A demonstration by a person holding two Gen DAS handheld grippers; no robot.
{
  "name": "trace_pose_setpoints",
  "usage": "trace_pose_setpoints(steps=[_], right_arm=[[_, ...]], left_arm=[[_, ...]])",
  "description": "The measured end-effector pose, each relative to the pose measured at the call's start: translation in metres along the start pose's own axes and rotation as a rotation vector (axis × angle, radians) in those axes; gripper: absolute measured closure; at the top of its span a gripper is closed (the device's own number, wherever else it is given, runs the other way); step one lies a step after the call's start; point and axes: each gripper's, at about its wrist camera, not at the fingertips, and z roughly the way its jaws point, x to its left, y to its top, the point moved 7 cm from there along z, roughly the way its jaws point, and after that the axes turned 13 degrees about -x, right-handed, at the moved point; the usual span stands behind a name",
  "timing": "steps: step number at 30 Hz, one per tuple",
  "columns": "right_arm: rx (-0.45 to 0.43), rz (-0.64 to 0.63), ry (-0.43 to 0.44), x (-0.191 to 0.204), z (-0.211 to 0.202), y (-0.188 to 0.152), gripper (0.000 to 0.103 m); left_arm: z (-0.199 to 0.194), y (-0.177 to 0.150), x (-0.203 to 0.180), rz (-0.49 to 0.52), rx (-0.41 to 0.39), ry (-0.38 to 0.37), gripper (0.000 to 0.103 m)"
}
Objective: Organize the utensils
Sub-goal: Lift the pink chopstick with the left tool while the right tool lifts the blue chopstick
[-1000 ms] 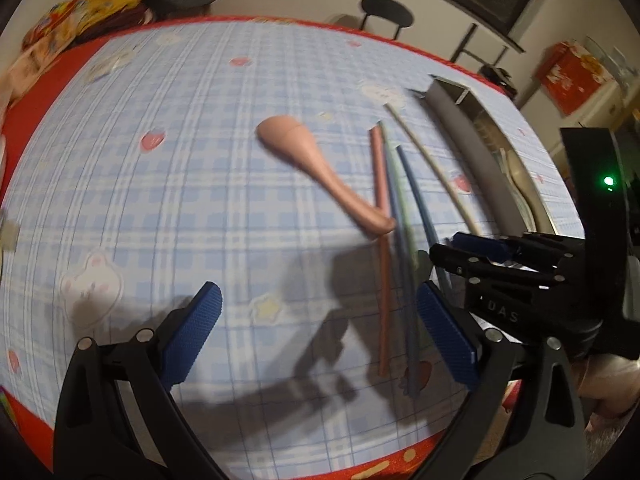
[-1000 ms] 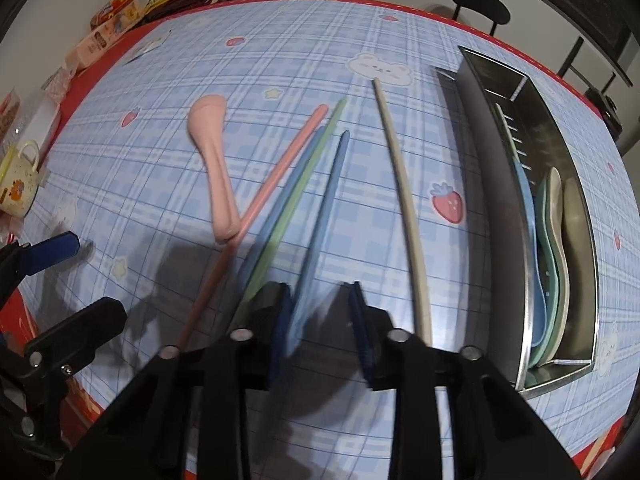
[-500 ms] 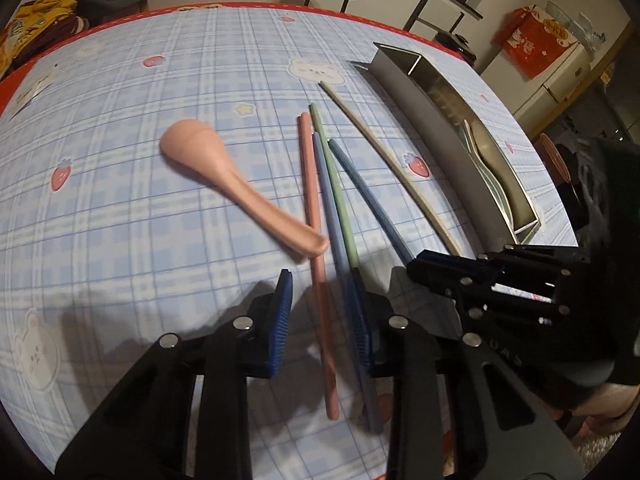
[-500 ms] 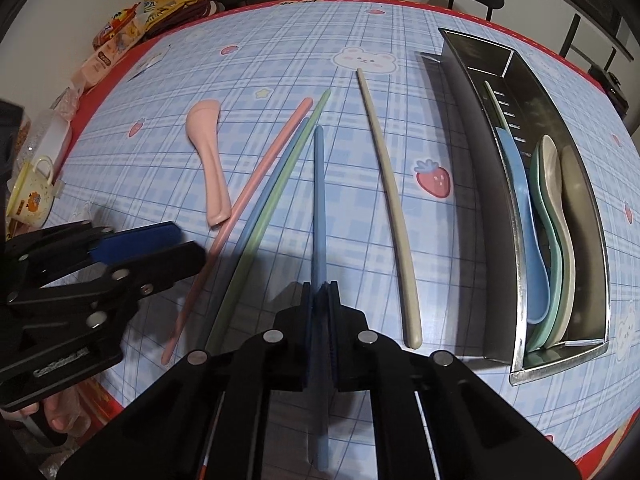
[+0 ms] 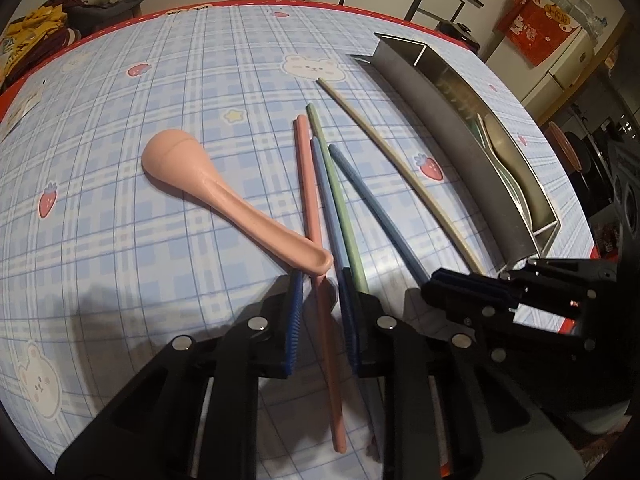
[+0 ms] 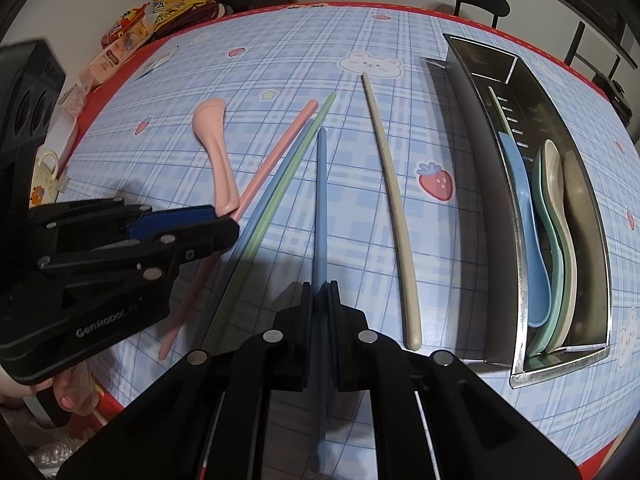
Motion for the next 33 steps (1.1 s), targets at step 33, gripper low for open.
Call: trace_pose_setpoints(steps=[33], right_arm=[[-0.009, 0.007, -0.003, 0.002, -0.002, -0.003, 0.095]], left_arm=[[-0.025, -0.033, 0.003, -0.016, -0.004, 0.025, 0.092]])
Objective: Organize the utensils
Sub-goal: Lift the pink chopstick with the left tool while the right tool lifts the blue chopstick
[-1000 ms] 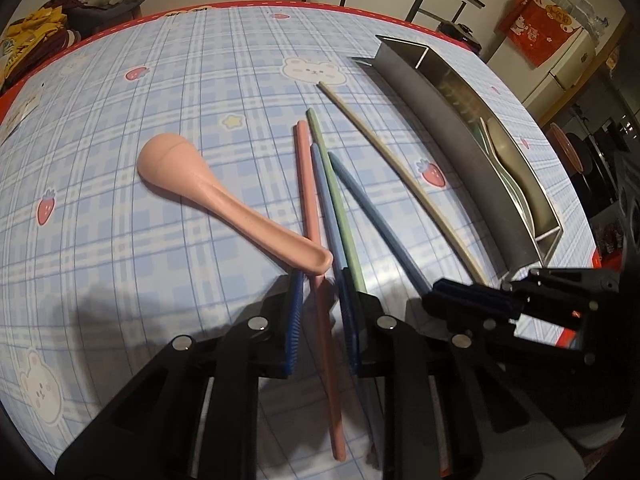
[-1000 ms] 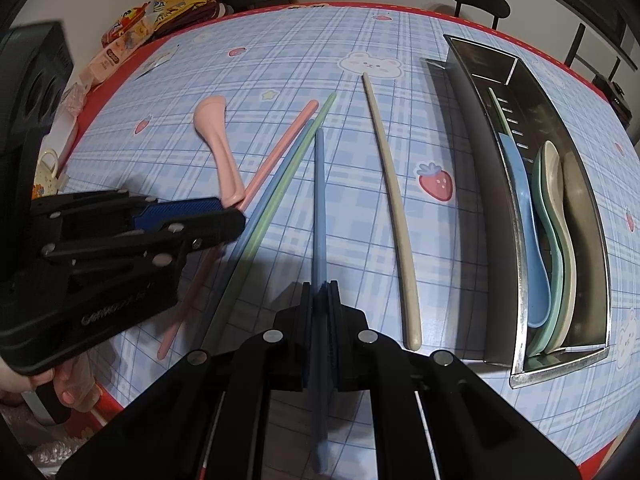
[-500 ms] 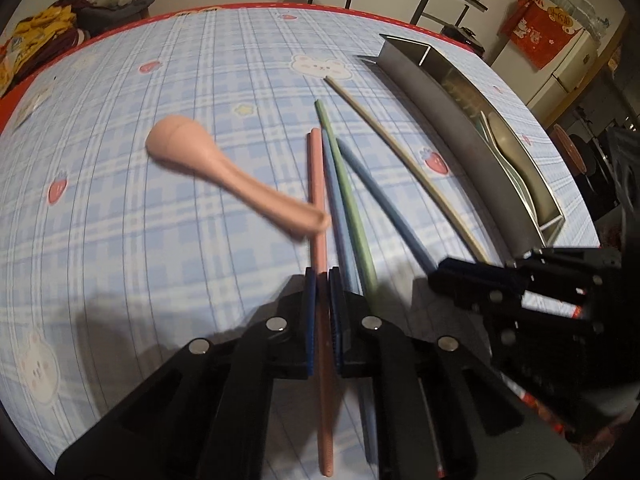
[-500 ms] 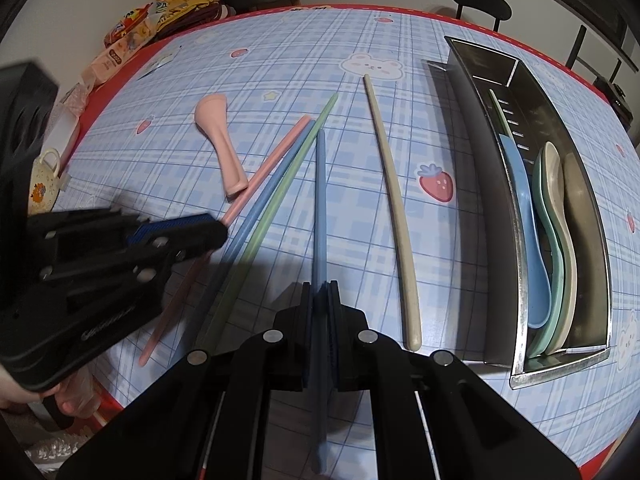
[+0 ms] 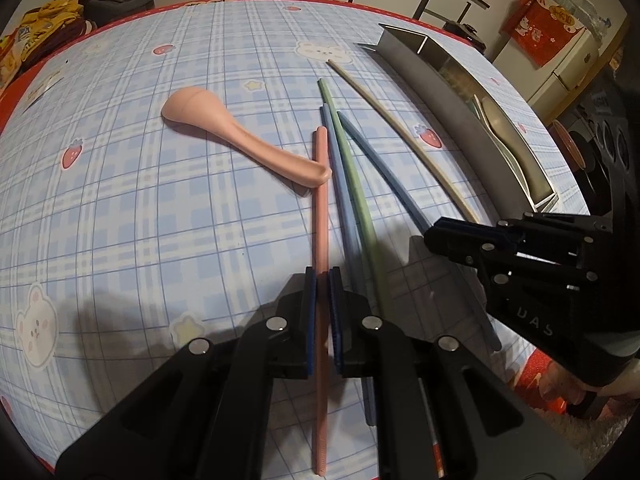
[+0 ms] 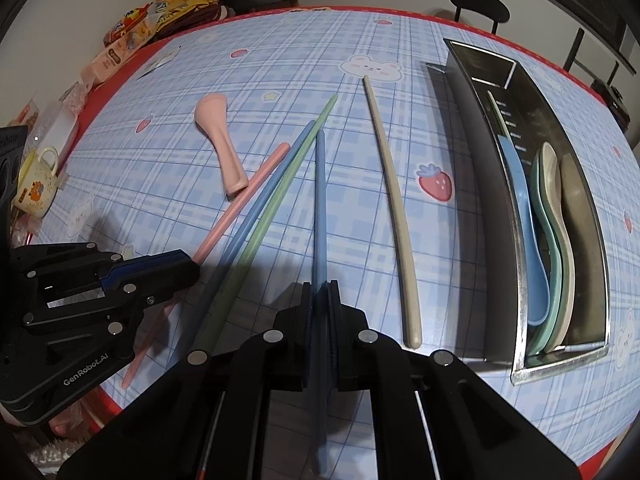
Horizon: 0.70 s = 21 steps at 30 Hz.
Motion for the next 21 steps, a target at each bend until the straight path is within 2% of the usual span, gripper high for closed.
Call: trace_pose_setpoints(steps=[10, 16, 21], right_arm=[[0.01, -0.003, 0.008, 0.001, -0.008, -0.012, 0.096], [0.028, 0.068, 0.035, -0.004, -0.011, -0.016, 0.096], [0.044, 0.073, 0.035, -0.004, -0.01, -0.014, 0.096]], left_arm=[[-0.003, -0.003, -0.001, 0.002, 0.008, -0.001, 0.093], [-0.013, -0.014, 0.008, -0.114, 0.031, -0.041, 0.093], [-0.022, -0.024, 0.011, -0.14, 0.025, -0.048, 0.093]])
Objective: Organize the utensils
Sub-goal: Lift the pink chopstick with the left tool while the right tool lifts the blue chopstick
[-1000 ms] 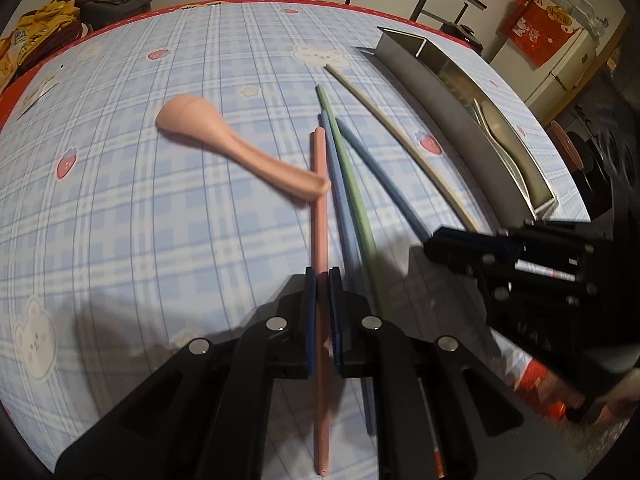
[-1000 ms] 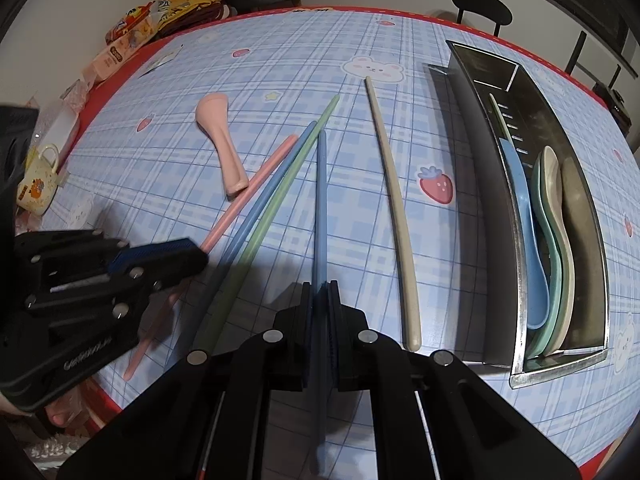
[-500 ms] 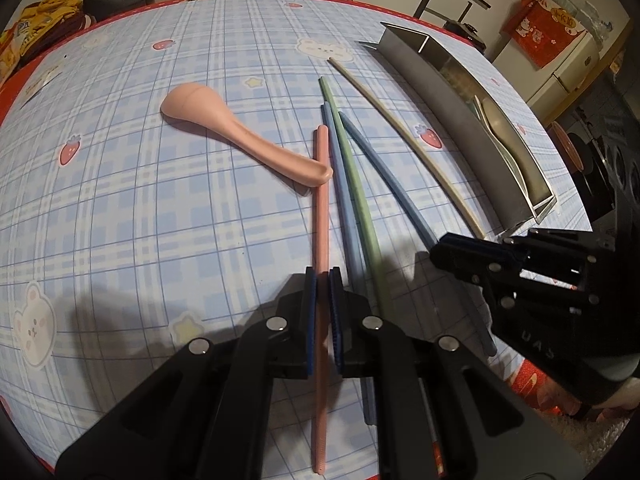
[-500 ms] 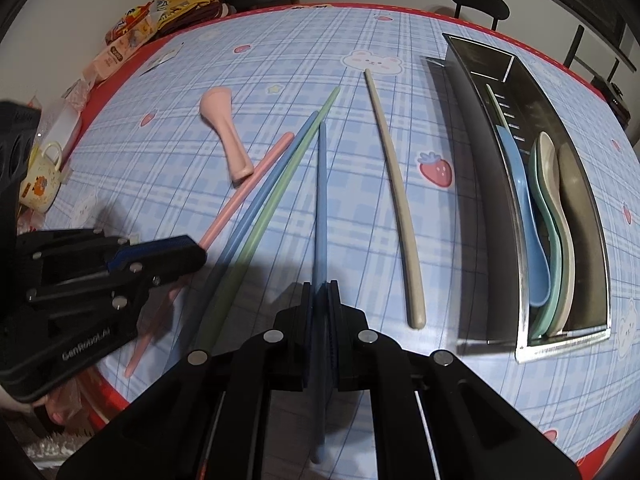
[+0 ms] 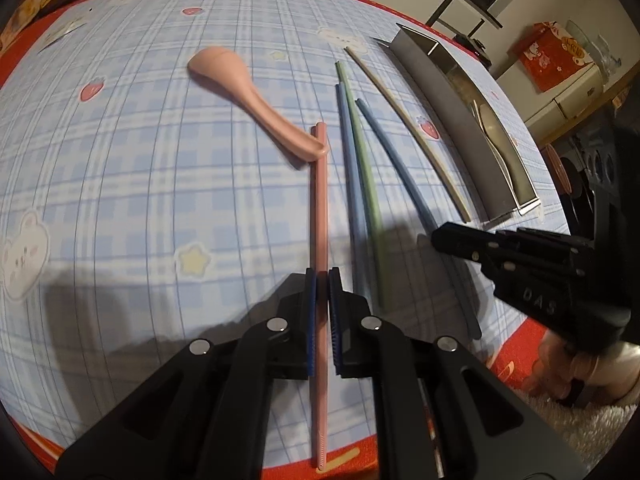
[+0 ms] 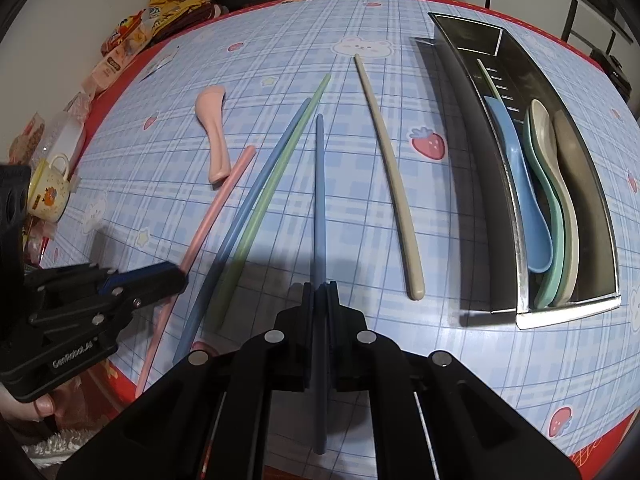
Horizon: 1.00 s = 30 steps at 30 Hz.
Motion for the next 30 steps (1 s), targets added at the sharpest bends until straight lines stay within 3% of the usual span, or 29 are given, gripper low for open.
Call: trace_pose_setpoints(steps=[18, 23, 30], right_arm=[[-0.013, -0.16, -0.064, 0.013, 0.014, 0.018, 0.096], [-0.012, -0.113, -0.034, 0.008, 0.012, 0.017, 0.096], [-0.018, 0.025, 0.051, -0.002, -0.009, -0.006, 0.097]], left_arm=[[0.002, -0.001, -0.003, 0.031, -0.015, 0.023, 0.092], [0.003, 0.001, -0.002, 0.019, -0.005, 0.013, 0.093], [-0.006, -0.005, 0.004, -0.099, 0.005, -0.043, 0.093]])
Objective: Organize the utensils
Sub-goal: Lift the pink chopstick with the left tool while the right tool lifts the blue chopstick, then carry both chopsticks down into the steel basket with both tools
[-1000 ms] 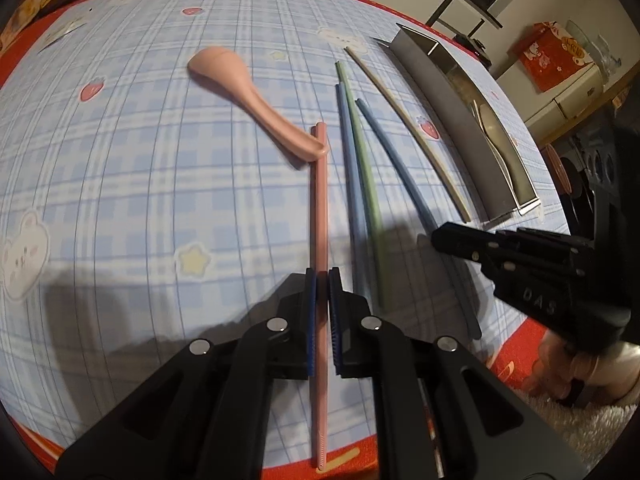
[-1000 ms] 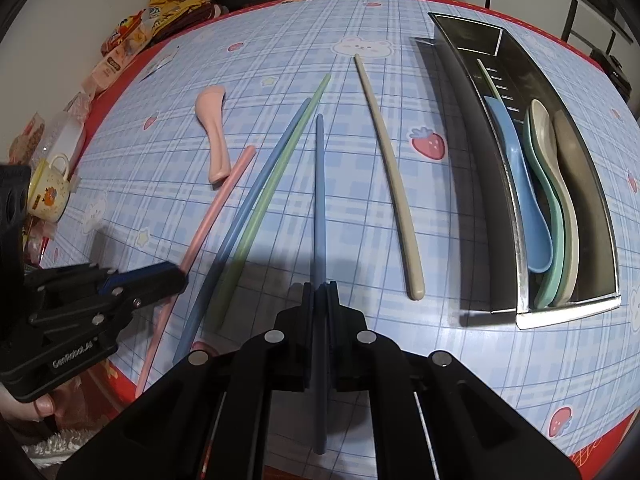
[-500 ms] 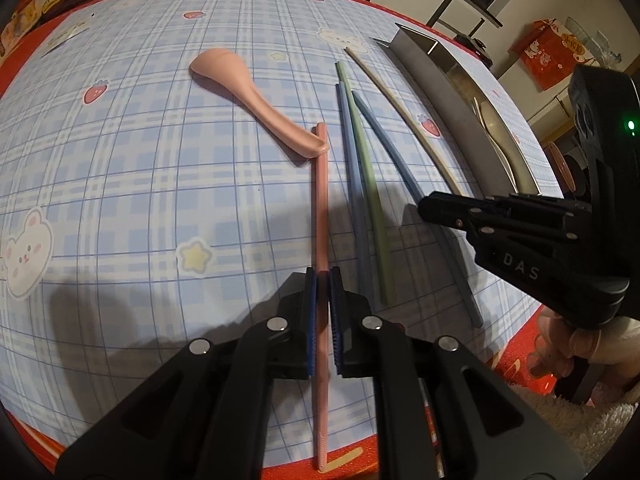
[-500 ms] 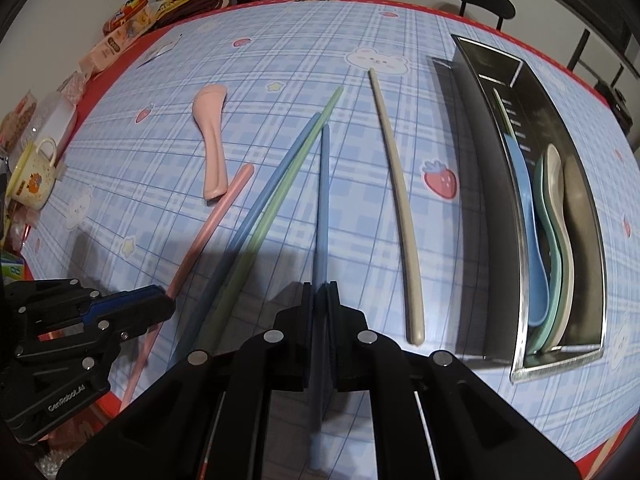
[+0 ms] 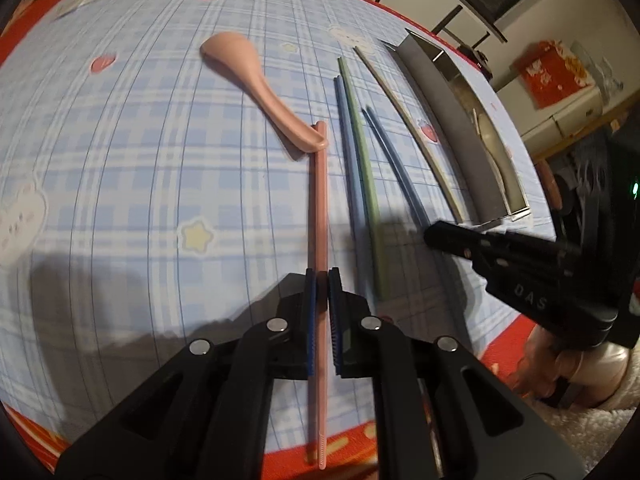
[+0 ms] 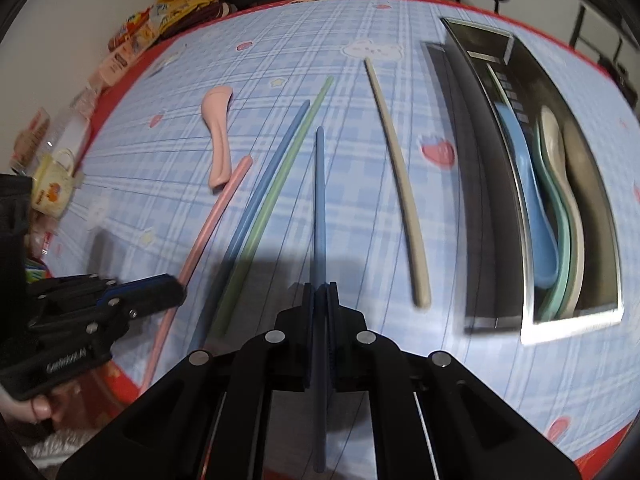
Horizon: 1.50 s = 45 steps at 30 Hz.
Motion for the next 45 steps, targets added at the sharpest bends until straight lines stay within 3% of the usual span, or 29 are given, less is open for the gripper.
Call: trace_pose_setpoints(steps=[11, 21, 31, 45], right_arm=[[-0.13, 0.127, 0.055, -0.021, -0.046, 0.016, 0.097], [-0.144, 0.173, 0.102, -0.037, -0.05, 0.023, 0.097], [-0.217, 0.198, 0.138, -0.051, -0.067, 0.051, 0.097], [-0.251, 0.217, 0.075, -0.137, -0.08, 0.1, 0.097]], left_arm=[[-0.037, 0.014, -0.017, -0.074, -0.057, -0.076, 0.093], [-0.037, 0.024, -0.034, -0.053, -0.043, -0.042, 0.093], [-0.054, 0.069, -0.057, -0.096, -0.133, -0.078, 0.093], [0.006, 0.12, -0.142, -0.062, -0.194, -0.109, 0.093]])
